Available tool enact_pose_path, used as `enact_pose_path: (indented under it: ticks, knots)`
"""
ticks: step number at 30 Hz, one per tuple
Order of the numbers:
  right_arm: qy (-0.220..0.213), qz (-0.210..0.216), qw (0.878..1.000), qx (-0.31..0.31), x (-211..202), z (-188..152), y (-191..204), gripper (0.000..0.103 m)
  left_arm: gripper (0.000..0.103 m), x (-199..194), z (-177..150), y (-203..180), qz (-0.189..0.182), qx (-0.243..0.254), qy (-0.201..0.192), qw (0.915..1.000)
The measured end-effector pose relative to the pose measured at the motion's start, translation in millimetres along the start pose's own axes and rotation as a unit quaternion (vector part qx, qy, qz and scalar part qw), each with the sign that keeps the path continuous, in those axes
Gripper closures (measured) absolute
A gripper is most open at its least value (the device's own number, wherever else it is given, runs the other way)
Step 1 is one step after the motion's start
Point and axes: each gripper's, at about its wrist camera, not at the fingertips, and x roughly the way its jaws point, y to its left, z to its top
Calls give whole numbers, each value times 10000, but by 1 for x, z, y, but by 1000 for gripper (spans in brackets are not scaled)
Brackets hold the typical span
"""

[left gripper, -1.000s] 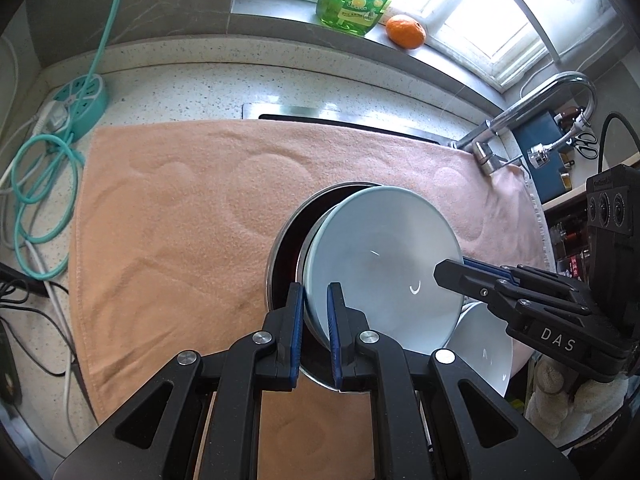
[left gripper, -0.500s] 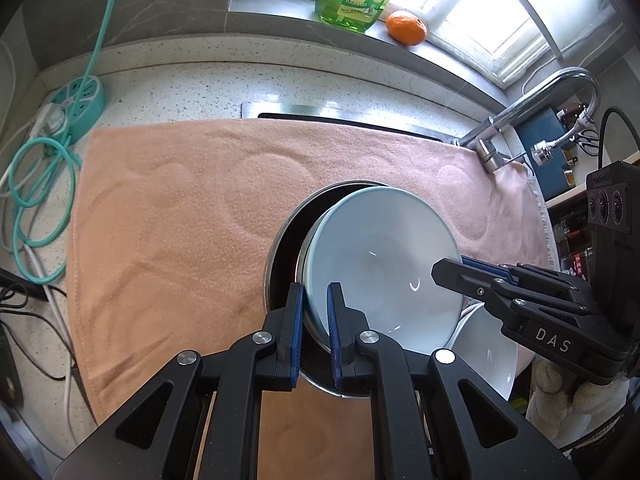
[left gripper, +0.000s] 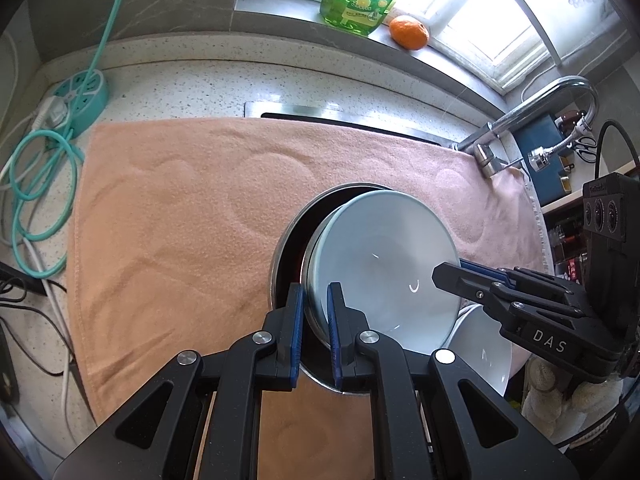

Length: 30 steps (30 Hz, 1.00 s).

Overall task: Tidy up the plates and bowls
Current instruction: 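Lower the white bowl into the nested steel bowls with the right tool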

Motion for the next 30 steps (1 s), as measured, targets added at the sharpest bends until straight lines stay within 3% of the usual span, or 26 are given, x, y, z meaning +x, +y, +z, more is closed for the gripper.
enact_pose_path:
  ticks: [14, 24, 30]
  knots:
    - [-331, 326, 9981, 412, -26, -7, -17, 89, 92, -38, -14, 31, -45, -451, -505, 9977]
    - [-495, 103, 9976, 470, -34, -18, -26, 87, 92, -29, -29, 41, -181, -711, -398, 9965]
    - [-358, 49, 9977, 565, -20, -18, -34, 87, 92, -18, -25, 34, -310, -664, -272, 9969]
